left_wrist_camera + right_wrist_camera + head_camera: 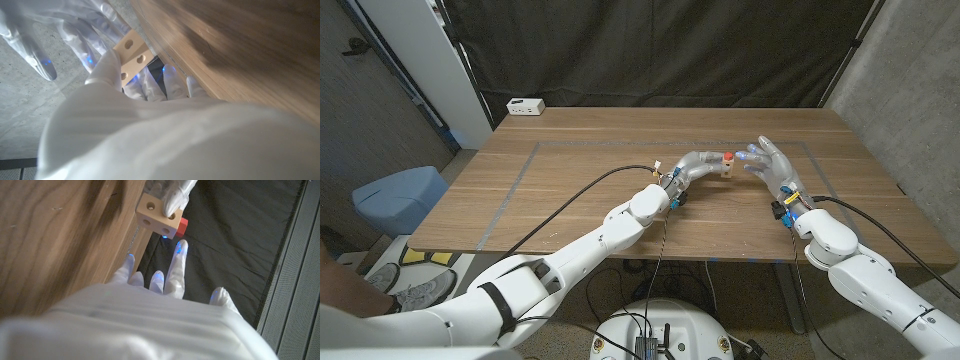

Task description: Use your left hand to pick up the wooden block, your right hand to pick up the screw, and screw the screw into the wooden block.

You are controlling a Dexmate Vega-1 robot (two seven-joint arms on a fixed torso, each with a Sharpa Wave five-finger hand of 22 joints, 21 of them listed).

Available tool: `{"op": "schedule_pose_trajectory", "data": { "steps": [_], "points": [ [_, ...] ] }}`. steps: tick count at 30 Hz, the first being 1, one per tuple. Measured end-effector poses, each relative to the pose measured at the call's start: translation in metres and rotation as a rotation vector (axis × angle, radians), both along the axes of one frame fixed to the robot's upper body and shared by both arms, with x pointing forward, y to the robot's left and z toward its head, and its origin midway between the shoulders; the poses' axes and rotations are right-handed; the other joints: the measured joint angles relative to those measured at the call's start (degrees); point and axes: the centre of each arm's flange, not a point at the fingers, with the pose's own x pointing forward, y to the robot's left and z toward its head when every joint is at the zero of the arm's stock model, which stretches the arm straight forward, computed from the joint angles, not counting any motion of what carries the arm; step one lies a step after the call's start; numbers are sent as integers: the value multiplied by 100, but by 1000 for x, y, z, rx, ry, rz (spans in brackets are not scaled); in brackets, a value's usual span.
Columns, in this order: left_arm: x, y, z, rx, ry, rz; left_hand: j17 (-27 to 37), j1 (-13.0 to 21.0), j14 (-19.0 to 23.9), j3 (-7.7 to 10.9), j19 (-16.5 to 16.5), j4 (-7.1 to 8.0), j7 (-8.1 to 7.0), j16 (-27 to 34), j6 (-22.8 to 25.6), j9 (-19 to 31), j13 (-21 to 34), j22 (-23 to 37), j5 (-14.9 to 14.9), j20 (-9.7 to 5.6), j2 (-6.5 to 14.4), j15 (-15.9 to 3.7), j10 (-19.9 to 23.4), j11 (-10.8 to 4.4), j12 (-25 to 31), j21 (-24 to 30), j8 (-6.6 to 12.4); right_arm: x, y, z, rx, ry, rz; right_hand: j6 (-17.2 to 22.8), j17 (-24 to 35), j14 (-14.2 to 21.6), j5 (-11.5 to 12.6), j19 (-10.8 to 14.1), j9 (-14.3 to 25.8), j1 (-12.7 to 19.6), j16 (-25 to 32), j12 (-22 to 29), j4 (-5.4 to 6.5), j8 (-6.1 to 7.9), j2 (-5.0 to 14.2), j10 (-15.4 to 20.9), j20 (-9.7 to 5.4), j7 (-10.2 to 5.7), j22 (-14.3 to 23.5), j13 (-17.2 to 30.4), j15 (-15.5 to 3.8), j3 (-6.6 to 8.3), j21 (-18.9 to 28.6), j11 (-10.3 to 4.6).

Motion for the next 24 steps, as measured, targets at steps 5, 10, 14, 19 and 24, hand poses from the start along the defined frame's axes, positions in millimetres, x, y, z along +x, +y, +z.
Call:
{"op": "schedule_pose_trajectory", "data": {
  "steps": [5,10,14,19,24],
  "points": [
    [-2,3,0,-2,-3,5,0,0,0,0,0,0,0,0,0,2,0,0,1,0,0,0,-1,0,2,0,0,-1,0,0,0,-4,-4,-138,0,-1,0,31,0,0,0,-22,-24,-69,0,-32,-30,-15,0,0,0,24,0,31],
    [-3,5,0,-3,-7,8,0,0,0,0,0,0,0,0,0,3,0,0,25,0,0,0,-11,8,2,0,0,-1,1,1,0,-7,-8,-278,1,-1,0,30,0,0,-27,-43,-24,-131,0,-65,-30,-73,0,0,0,24,0,20],
    [-4,7,0,-3,-11,10,0,0,0,0,0,0,0,0,0,2,0,0,25,0,0,0,-6,13,1,0,0,-1,1,1,1,-9,-10,-414,1,-1,0,30,19,23,-27,-64,-48,-174,-23,-126,-30,-107,0,0,0,1,0,17],
    [-5,10,1,-4,-16,11,0,0,0,0,0,0,0,0,0,2,0,0,24,0,0,0,4,24,0,0,0,-2,2,1,1,-13,-14,-609,1,-1,0,30,27,37,-32,-86,-48,-217,-37,-197,-30,-139,0,0,-1,1,-27,8],
    [-6,13,1,-4,-18,11,0,0,0,0,0,0,0,0,0,1,0,0,24,0,0,0,3,24,-1,0,0,-2,3,1,0,-15,-16,-740,1,-24,0,30,27,37,-68,-86,-48,-259,-37,-259,-30,-147,0,0,21,1,-48,8]
  ]
}}
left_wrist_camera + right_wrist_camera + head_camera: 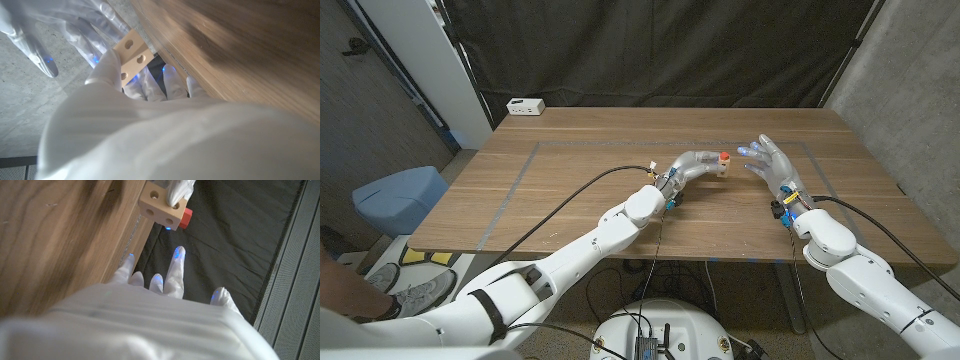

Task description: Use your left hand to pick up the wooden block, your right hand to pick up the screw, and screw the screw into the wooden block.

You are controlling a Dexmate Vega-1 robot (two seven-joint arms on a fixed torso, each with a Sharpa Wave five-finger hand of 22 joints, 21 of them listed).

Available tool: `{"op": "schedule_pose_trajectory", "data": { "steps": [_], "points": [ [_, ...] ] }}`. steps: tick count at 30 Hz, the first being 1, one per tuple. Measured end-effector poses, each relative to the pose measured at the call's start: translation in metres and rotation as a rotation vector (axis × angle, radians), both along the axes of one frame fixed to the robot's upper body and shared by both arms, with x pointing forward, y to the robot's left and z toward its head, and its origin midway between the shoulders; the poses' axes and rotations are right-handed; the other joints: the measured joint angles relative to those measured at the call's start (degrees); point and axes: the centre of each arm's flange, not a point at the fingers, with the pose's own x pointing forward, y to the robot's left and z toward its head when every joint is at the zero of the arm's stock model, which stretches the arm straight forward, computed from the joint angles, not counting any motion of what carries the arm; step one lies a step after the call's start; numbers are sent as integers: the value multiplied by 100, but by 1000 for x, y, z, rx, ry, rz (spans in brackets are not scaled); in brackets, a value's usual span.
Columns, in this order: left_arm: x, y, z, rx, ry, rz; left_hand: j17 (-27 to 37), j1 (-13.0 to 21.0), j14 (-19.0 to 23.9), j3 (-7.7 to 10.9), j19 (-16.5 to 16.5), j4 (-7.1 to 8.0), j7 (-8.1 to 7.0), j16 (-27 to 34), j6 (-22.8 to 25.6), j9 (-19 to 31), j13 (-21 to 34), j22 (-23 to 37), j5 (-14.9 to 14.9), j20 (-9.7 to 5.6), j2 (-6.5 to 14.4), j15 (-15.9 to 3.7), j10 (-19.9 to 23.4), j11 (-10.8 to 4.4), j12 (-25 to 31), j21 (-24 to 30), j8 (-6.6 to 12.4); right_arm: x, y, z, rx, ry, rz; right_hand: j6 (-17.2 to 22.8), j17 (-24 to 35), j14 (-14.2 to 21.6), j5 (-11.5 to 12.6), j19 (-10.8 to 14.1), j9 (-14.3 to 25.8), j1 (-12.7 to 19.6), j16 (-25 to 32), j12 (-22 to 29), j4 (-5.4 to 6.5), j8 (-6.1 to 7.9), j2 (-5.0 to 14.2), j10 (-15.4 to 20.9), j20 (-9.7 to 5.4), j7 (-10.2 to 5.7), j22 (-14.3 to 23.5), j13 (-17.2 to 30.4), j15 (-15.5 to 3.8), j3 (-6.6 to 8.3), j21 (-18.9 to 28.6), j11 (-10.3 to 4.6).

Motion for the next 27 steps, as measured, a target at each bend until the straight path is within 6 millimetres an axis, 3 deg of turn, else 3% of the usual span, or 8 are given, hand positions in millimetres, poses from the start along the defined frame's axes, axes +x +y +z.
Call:
{"op": "schedule_pose_trajectory", "data": {
  "steps": [7,18,27],
  "points": [
    [-1,5,1,3,-6,-1,0,0,0,0,0,0,0,0,0,-3,0,0,-1,0,0,0,-1,-1,-7,0,0,1,3,1,-7,2,-2,-239,0,0,0,-22,-17,0,0,0,0,-22,0,-61,-22,-51,0,0,0,0,-21,-1],
    [0,16,3,15,-11,-4,0,0,0,0,0,0,0,0,0,0,1,0,-3,0,0,0,-7,1,-17,0,0,3,9,6,-21,-4,-9,-583,14,-64,0,-123,-17,0,-44,0,0,-22,0,-123,-330,-124,0,0,-3,0,-66,-1],
    [3,24,5,21,-15,-22,0,0,0,0,0,0,0,0,0,2,1,0,-20,0,0,0,8,-15,-9,0,0,5,16,9,-26,-3,-25,-773,14,-105,0,-123,-17,-1,-44,0,0,-43,0,-166,-392,-204,0,0,-44,0,-66,-39]
  ]
}}
